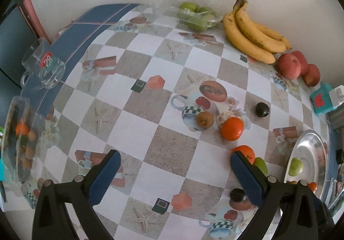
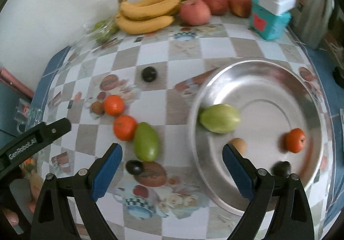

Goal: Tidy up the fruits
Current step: 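Move the right tool over the green fruit while the left tool approaches the dark plum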

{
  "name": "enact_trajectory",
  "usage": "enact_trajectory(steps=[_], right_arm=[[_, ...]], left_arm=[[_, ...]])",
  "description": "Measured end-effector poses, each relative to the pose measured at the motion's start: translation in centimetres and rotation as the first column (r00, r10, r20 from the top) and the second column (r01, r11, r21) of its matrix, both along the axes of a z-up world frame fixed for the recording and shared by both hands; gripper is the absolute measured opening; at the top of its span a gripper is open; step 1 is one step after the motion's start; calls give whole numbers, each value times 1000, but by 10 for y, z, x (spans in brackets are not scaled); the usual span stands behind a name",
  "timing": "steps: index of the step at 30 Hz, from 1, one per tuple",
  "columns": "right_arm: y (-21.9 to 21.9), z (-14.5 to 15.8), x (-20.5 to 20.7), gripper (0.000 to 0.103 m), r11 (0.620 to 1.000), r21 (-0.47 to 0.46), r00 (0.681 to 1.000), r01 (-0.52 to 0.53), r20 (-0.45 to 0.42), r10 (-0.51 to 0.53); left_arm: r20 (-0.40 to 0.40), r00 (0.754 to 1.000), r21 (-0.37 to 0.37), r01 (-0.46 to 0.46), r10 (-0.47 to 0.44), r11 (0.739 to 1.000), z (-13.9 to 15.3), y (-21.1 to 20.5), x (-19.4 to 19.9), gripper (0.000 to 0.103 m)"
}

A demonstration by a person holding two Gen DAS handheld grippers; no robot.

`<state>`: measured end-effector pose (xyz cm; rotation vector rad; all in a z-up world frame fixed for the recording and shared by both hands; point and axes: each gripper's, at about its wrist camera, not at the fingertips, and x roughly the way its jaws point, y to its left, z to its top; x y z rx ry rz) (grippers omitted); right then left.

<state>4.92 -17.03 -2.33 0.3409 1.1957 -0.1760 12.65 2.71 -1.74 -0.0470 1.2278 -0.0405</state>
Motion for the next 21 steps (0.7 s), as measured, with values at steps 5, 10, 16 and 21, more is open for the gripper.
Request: enact_trajectory(steps=[5,10,16,21], right_arm=[[12,-6,9,94,999,-2,999,-34,10,34],[22,-10,19,94,997,3,996,-79,33,78],[33,-17,27,94,993,-15,993,-114,36,114],[33,-24,28,94,994,-4,994,-108,11,109]], left_arm=[[-12,1000,-1,-21,21,1000,-5,7,2,103],[-31,999,-3,-23,22,1000,-12,7,4,103],[-40,999,-11,-25,24,1000,-15,7,5,103],[-49,998,-24,-31,30,999,-17,9,6,103]])
